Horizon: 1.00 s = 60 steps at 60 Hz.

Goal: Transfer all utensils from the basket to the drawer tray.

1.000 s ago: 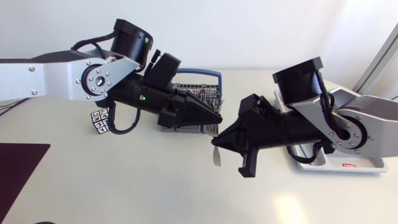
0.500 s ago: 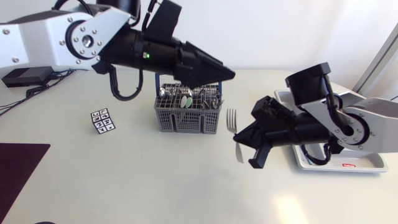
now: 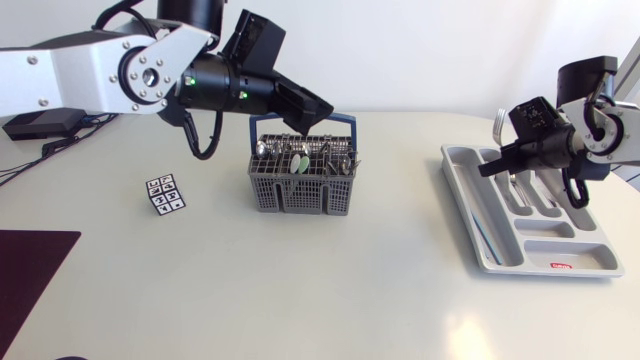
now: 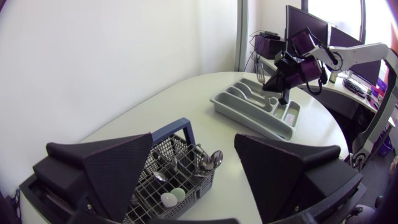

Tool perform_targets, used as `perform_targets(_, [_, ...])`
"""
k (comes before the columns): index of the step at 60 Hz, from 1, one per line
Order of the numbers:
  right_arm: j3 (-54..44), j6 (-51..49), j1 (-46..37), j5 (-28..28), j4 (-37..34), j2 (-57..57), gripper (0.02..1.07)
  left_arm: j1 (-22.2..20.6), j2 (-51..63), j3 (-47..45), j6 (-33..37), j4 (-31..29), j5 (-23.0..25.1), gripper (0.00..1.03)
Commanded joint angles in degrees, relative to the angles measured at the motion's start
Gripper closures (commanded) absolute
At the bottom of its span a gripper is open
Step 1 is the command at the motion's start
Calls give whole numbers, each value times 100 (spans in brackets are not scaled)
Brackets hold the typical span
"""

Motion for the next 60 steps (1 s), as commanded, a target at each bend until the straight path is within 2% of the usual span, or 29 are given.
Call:
perform_targets(1, [405, 173, -238, 268, 62, 412, 101, 149, 64, -206, 155, 111, -75, 11])
perform_targets(9, [968, 322, -598, 725, 71, 1088, 101, 237, 117, -400, 322, 138, -295, 11])
perform_targets(20, [1803, 489, -1046, 962, 53, 2125, 101, 237, 100, -619, 428, 217, -568, 11])
perform_targets(34, [2673, 683, -1248, 1067, -114, 3268, 101, 325, -76, -874, 471, 261, -752, 11])
perform_targets(51, [2901, 902, -1204, 1067, -343, 3628, 101, 465, -287, -1164, 498, 261, -761, 10])
perform_targets(54, [2928, 929, -1204, 1067, -351, 3646, 91, 483, -287, -1199, 507, 261, -752, 10])
perform_targets(56, [2945, 938, -1204, 1067, -369, 3655, 75, 509, -296, -1226, 507, 261, -761, 10])
perform_targets(59, [2954, 1008, -1196, 1059, -457, 3628, 42, 536, -296, -1261, 498, 261, -761, 10])
perform_targets(60, [2936, 1026, -1196, 1050, -466, 3593, 35, 580, -322, -1296, 489, 269, -752, 10])
